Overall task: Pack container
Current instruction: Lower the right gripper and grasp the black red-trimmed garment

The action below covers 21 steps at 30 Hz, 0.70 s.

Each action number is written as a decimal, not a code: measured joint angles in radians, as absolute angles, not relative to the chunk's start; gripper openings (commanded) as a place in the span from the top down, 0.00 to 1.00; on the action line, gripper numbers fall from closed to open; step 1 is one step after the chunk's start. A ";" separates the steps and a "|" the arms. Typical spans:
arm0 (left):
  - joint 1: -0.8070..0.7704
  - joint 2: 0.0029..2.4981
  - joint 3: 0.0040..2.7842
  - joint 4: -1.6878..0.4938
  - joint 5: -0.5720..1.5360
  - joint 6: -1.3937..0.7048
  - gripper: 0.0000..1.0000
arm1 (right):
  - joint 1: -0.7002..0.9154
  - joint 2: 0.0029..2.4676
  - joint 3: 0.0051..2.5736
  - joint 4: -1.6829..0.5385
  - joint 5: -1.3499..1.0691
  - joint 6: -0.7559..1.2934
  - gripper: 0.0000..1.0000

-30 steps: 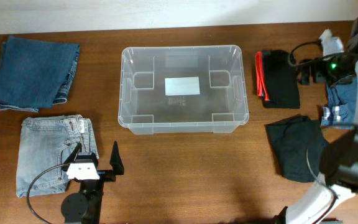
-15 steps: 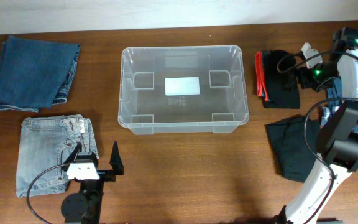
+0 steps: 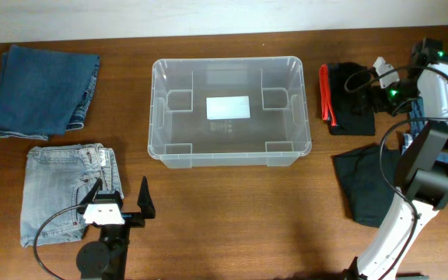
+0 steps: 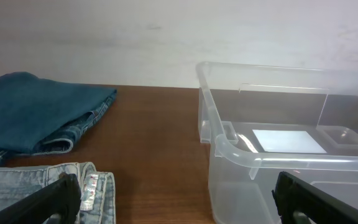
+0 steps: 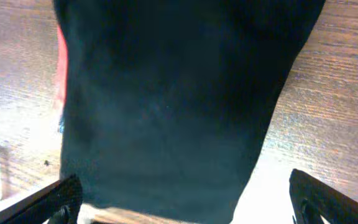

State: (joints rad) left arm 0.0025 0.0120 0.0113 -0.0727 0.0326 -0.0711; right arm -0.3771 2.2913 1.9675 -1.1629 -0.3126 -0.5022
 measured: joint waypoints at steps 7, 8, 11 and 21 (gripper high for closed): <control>0.002 0.012 0.011 -0.073 0.032 -0.071 0.01 | -0.377 2.298 1.967 -1.139 -0.313 -0.505 0.01; 0.002 0.012 0.011 -0.073 0.032 -0.071 0.01 | -0.375 2.300 1.967 -1.132 -0.313 -0.506 0.01; 0.002 0.012 0.011 -0.073 0.032 -0.071 0.01 | -0.369 2.320 1.967 -1.119 -0.317 -0.532 0.01; 0.002 0.012 0.011 -0.073 0.032 -0.071 0.01 | -0.322 2.340 1.967 -1.038 -0.325 -0.558 0.01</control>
State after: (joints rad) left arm 0.0025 0.0120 0.0113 -0.0727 0.0322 -0.0711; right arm -0.3218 2.3398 1.9675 -1.0382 -0.3248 -0.5583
